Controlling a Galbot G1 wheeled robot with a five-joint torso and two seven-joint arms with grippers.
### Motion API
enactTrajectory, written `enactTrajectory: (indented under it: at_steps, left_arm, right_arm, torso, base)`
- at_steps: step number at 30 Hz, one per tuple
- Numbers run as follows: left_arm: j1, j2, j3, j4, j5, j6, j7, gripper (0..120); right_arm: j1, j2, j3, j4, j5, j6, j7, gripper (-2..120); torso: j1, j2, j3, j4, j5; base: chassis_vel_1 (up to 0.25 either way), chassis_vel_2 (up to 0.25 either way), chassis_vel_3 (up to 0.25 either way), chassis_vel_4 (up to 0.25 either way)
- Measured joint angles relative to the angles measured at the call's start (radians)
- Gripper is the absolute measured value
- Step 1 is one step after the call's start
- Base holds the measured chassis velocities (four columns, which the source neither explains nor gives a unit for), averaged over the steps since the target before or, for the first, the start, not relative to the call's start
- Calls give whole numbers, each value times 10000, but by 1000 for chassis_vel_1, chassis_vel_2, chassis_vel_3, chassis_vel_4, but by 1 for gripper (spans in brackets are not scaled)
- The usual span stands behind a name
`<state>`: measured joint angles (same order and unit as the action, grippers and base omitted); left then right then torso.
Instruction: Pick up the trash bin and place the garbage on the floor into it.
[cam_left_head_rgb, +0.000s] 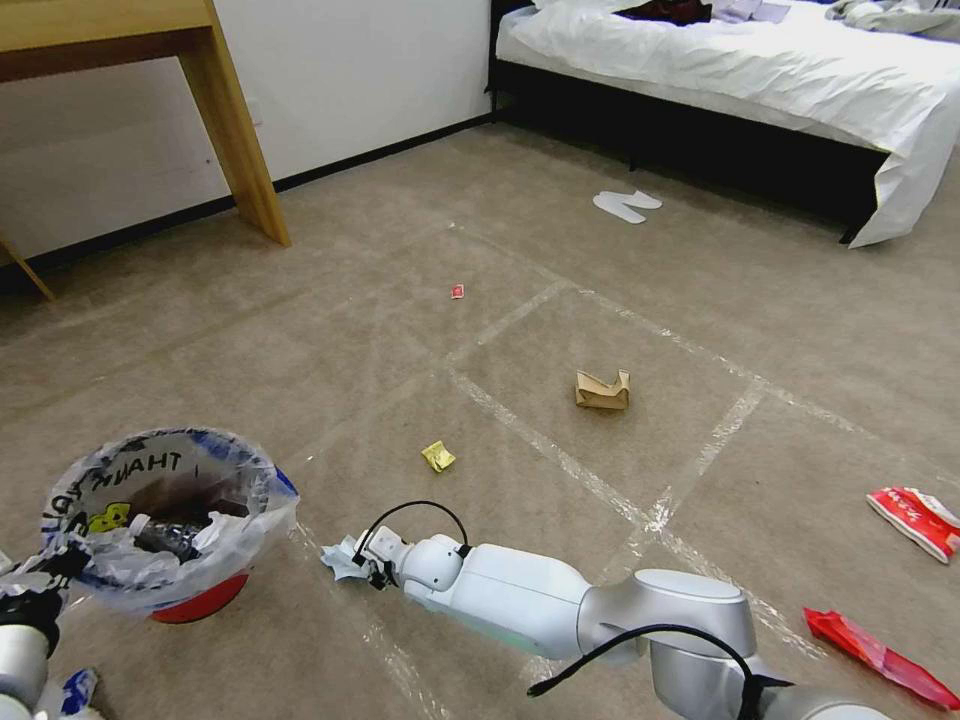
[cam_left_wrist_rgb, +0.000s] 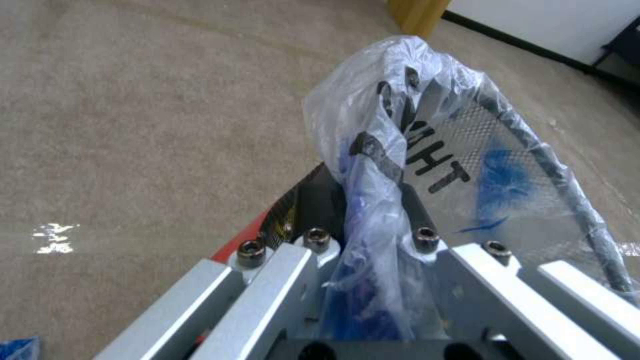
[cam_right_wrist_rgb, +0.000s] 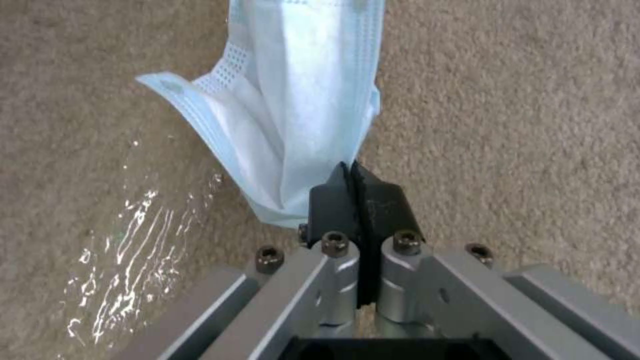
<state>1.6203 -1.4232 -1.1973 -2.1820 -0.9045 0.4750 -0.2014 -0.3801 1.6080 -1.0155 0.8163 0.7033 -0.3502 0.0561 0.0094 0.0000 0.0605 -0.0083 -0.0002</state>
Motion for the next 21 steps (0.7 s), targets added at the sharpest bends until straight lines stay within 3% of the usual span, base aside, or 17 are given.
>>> enactTrajectory:
  at_steps: [10,18,21]
  left_arm:
    - [20,31,6,42,23,-5,6,5]
    - [-25,122,92,222,75,-7,-17,5]
    - [-60,161,148,274,103,-3,-44,5]
  right_arm:
    - [-27,-1,87,299,501,155,29,0]
    - [172,-2,488,1616,1272,124,641,0]
    - [238,-314,660,2357,1511,9,899,0]
  torso:
    - [0,0,0,0,0]
    - [0,0,0,0,0]
    - [0,0,0,4,3]
  base:
    - [0,0,0,0]
    - [0,0,0,0]
    - [0,0,0,0]
